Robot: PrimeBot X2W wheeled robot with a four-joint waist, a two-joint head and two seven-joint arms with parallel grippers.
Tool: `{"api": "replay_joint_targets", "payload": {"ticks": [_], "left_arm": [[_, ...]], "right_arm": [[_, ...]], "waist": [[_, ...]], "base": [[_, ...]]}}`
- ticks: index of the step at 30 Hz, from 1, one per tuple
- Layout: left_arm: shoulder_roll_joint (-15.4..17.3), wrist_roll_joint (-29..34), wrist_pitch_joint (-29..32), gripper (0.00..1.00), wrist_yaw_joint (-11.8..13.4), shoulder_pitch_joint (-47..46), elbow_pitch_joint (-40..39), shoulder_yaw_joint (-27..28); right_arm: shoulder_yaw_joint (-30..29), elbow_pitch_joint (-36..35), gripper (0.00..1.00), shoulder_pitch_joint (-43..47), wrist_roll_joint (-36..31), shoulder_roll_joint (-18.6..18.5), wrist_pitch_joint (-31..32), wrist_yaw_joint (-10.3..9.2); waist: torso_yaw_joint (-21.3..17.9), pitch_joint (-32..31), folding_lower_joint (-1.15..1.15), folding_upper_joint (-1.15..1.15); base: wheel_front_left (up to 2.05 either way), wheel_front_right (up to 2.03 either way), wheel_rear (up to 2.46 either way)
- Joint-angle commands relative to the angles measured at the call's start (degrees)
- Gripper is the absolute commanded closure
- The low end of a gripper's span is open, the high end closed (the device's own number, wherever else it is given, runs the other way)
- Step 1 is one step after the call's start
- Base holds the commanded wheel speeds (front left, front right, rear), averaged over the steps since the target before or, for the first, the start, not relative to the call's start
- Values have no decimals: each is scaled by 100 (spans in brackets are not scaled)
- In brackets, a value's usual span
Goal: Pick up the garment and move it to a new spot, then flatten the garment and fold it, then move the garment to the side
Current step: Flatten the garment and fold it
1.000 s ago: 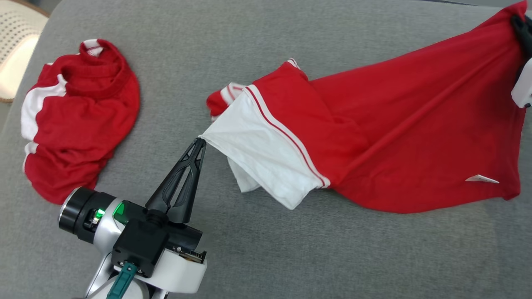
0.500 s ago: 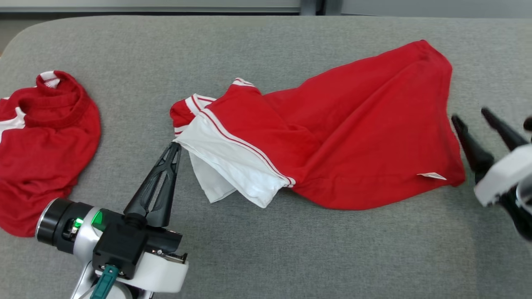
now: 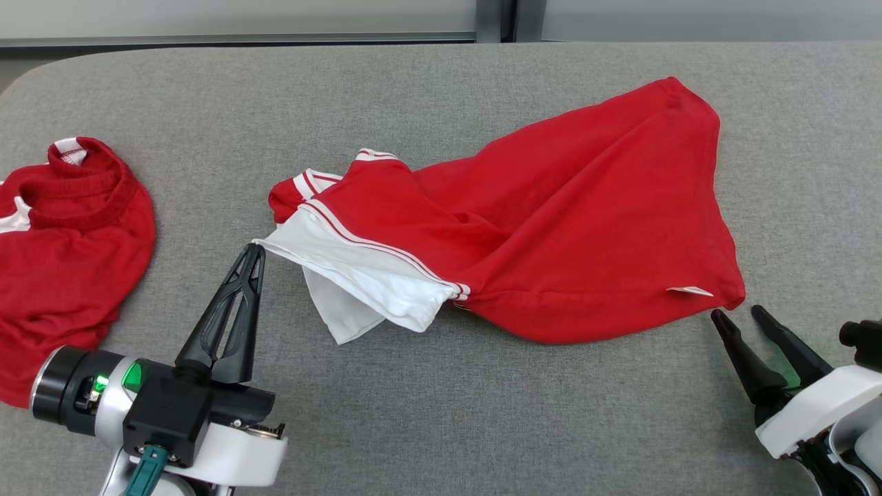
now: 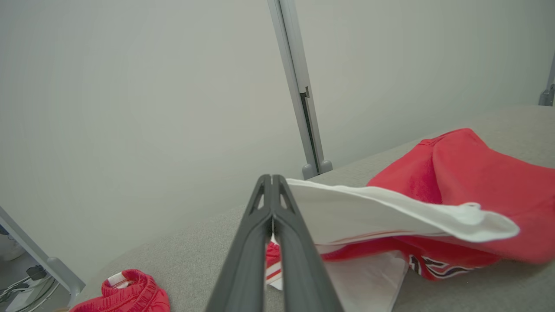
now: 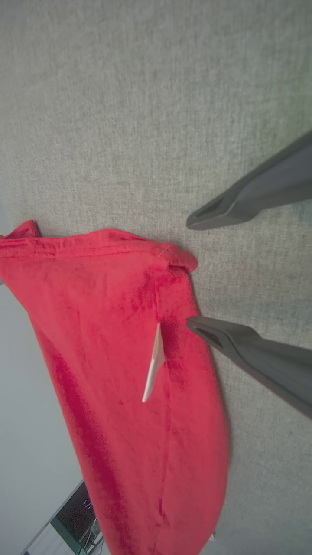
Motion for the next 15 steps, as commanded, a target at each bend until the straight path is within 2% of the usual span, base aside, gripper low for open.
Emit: {"api": "replay_joint_targets", "payload": {"ticks": [1,9,11,13,15], "left_arm": [[27,-22,-7,100,38,45,6,32],[-35,-31,-18,100,-11,10,56,-44],[-44,-34,-13,100,-22,0,74,-63],[-51,-30,-15,100,-31,-13,90,-77],[-56,-28,-13,100,-30,-24,106,-91]], "right_arm": [[-60,-24,0,47,37,30,-42,-2],[-394,-149,0,167,685,130,117,-2],[-461,-213,4,172,824,86,127,-2],[-499,-261,18,196,955,61,145,-2],[-512,-282,40,220,1014,8,152,-2]], "waist": [[0,-4,0,0],[119,9,0,0],[156,20,0,0],[190,29,0,0],[216,29,0,0]], "base": [[0,0,0],[0,0,0],[0,0,0],[0,0,0],[0,0,0]]}}
